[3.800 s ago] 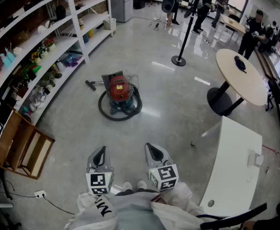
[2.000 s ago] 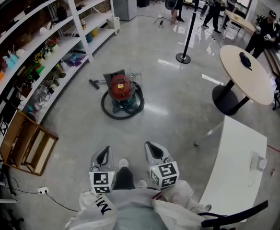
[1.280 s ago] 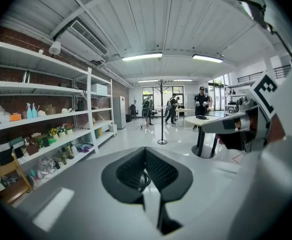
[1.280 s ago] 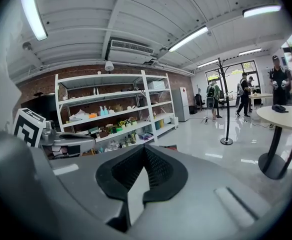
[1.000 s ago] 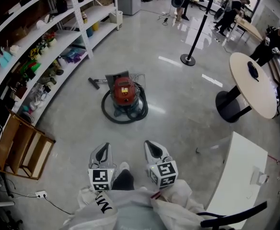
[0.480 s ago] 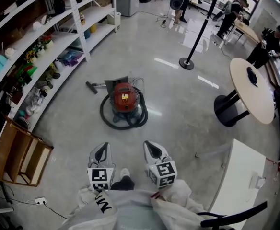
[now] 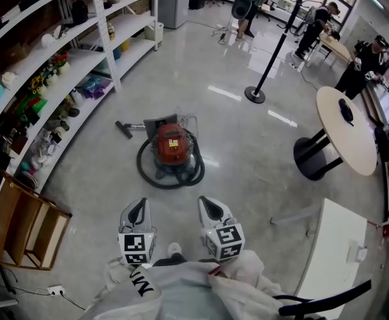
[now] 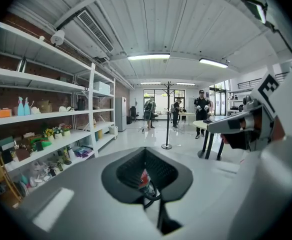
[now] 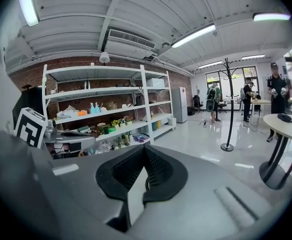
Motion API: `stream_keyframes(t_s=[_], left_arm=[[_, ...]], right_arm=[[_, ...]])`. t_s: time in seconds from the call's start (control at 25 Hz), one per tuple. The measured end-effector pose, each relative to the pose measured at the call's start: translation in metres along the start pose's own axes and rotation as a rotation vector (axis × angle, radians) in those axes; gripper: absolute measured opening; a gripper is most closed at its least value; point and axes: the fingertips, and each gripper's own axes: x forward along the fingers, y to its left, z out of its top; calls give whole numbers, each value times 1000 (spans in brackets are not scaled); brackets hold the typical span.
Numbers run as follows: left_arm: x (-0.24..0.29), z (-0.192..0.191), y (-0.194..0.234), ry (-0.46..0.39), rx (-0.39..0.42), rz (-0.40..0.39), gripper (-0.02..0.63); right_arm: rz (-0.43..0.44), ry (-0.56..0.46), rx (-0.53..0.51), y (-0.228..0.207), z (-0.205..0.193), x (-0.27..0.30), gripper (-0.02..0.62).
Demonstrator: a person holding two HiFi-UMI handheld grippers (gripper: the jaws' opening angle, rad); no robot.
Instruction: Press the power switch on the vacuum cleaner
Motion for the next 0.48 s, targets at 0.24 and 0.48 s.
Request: stream_keyframes(t_s=[0.24,0.48], left_arm=[[4,-1,10,-1,-13,-9,0],[9,1,15,2,-6,-21,0]], right_arm=[[-16,4,6,2,5,5,0],[-34,0,11,1,8,9,0]])
